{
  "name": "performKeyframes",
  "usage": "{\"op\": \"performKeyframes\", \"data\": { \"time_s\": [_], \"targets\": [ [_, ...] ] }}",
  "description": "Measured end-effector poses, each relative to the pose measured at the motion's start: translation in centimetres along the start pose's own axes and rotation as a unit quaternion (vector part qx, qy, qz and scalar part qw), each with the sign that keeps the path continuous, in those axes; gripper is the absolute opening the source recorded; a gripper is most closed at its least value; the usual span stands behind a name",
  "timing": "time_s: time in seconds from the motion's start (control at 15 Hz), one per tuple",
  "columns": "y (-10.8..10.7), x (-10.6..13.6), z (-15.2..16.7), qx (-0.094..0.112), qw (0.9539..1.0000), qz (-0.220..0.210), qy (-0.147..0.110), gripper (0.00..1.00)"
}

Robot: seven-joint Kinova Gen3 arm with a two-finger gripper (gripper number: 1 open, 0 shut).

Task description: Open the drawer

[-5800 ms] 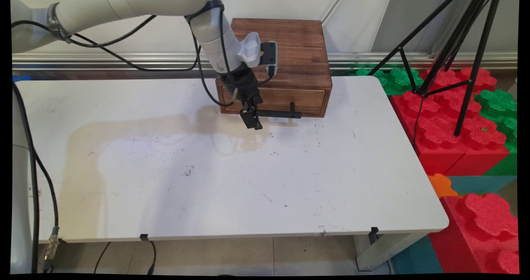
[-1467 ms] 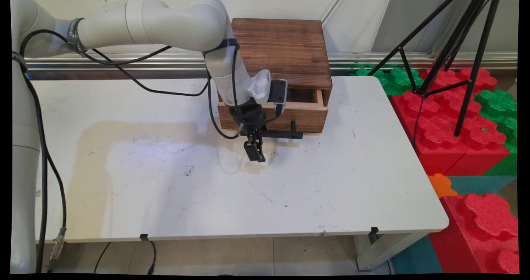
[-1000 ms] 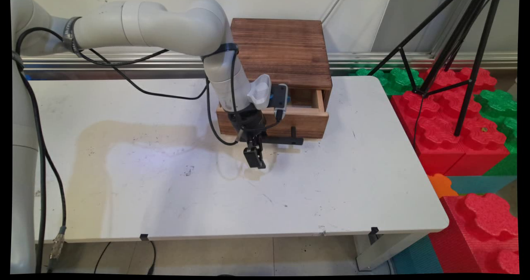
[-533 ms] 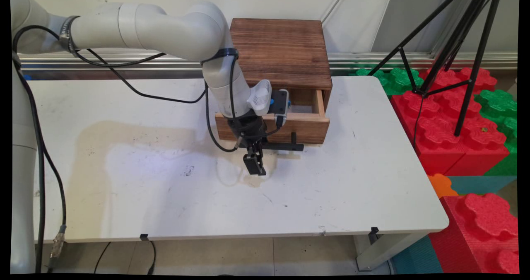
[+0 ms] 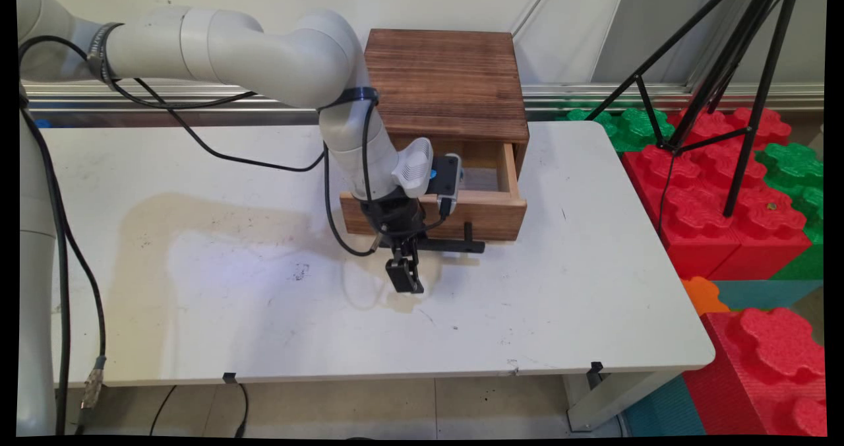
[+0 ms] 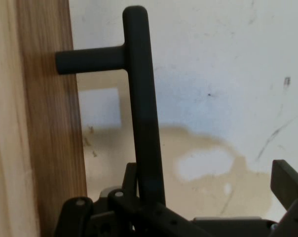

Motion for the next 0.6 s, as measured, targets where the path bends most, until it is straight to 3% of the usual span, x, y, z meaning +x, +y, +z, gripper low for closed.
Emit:
{"op": "performKeyframes", "data": {
  "time_s": [0.6],
  "targets": [
    [2.6,0.4,0.0,-0.011,0.9999,0.003,0.002,1.00]
  ]
}}
